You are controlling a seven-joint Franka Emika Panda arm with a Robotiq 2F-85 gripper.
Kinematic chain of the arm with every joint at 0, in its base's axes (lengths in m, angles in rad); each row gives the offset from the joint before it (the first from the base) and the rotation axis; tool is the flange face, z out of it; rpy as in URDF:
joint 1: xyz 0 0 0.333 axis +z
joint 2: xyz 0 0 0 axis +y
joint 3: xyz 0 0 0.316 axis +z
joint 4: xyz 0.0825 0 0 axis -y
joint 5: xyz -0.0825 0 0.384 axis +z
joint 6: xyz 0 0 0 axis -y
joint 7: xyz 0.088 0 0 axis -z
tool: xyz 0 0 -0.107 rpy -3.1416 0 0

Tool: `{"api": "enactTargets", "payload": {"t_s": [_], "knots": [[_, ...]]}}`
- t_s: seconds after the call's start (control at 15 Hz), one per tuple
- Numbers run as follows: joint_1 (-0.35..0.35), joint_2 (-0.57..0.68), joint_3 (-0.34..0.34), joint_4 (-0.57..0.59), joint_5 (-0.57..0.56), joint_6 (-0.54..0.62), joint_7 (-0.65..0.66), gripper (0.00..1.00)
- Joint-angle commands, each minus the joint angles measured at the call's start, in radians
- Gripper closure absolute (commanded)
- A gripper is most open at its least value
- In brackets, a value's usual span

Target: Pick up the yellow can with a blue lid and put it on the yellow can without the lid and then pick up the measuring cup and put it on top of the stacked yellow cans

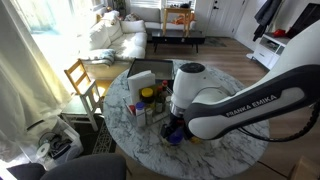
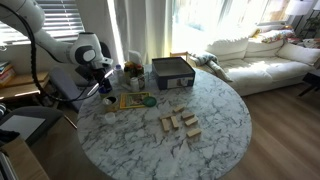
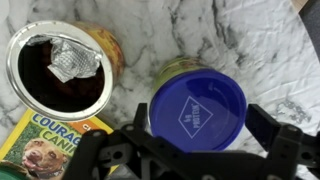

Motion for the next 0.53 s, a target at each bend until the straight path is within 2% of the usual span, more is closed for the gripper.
{"api": "enactTargets", "payload": {"t_s": [0.0,0.47], "knots": [[-0.012,-0.012,0.009,-0.017,0.025,0.007,-0.022,0.00],[-0.011,-0.003,0.009,-0.014,0.026,0.006,-0.022,0.00]]}}
